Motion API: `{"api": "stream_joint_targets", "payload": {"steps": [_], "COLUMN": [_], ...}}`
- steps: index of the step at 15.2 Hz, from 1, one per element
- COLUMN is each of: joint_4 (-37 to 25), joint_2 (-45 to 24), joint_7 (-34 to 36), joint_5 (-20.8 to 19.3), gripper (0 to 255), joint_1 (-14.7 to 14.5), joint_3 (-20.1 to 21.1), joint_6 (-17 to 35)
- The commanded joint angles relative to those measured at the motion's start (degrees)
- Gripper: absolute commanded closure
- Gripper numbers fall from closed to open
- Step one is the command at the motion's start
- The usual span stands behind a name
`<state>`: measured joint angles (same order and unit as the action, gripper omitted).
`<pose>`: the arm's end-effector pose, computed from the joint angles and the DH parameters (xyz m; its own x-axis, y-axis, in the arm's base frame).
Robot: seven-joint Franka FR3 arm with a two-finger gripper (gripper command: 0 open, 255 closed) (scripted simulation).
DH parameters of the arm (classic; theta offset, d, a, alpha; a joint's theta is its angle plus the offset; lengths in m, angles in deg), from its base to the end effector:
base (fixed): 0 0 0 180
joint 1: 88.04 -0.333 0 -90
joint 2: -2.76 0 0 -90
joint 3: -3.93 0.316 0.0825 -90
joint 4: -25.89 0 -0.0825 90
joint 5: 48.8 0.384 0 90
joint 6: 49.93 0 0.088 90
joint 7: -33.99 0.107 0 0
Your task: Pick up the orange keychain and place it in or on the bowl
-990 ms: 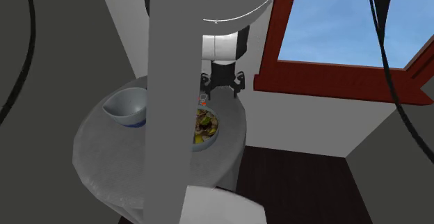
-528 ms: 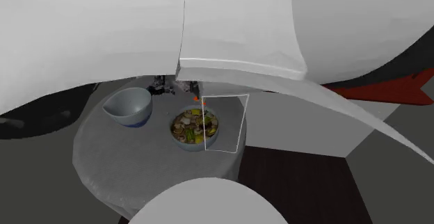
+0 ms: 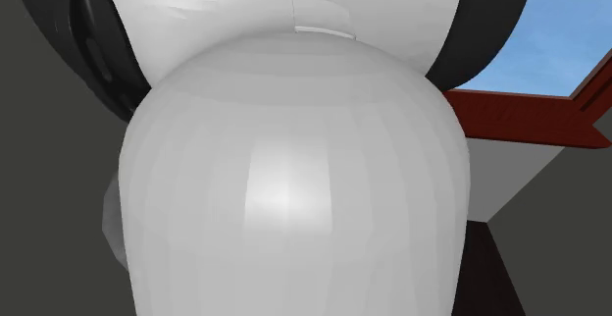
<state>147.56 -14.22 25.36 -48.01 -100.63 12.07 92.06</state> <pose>0.5439 0.2045 0.2774 0.8789 0.4722 0.0674 0.4754 -0.8788 -0.0408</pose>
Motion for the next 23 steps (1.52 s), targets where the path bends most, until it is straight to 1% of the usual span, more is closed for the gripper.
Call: {"api": "stream_joint_targets", "payload": {"steps": [1,3,11,12,20,21,23], "joint_4": [-0.21,-0.22,-0.22,-0.21,1.80,-0.22,-0.33], "joint_2": [-1.39,-3.00,-2.99,-2.99,-1.95,-2.99,-1.82], "joint_7": [0.14,0.33,0.33,0.33,-0.27,0.33,0.25], "joint_5": [-0.23,-0.50,-0.50,-0.50,-0.19,-0.50,-0.31], "gripper": [0,0,0,255,255,255,255], "joint_1": [-0.14,-0.31,-0.32,-0.32,0.10,-0.32,-0.25], "joint_3": [-0.08,-0.20,-0.21,-0.21,-0.17,-0.21,-0.12], "joint_6": [1.20,2.79,2.79,2.79,3.76,2.79,1.51]}}
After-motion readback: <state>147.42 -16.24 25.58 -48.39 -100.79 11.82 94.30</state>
